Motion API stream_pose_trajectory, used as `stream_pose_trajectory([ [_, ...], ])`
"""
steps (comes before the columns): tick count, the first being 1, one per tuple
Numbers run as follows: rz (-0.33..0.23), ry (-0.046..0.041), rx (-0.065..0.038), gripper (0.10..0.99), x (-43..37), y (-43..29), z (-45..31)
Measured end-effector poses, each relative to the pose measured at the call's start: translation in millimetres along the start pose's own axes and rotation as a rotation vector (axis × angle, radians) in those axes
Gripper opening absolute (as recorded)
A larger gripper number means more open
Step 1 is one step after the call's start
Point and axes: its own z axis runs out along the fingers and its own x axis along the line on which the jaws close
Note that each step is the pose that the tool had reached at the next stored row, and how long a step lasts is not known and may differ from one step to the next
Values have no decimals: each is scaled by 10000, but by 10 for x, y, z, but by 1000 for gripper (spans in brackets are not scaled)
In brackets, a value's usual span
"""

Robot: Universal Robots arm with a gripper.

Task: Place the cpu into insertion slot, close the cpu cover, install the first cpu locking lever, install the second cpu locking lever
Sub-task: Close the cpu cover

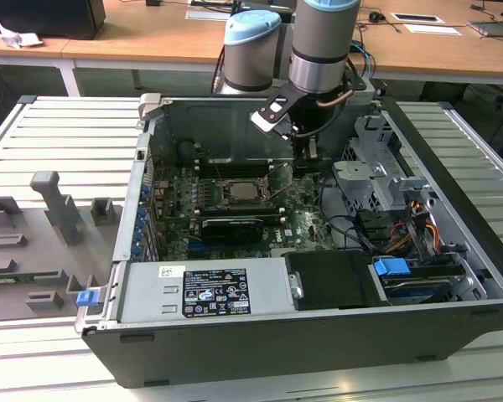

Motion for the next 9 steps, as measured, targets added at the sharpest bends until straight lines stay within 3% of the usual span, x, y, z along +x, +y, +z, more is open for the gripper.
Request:
stream_pose_trajectory([
  [9,0,0,0,106,0,-84,-5],
])
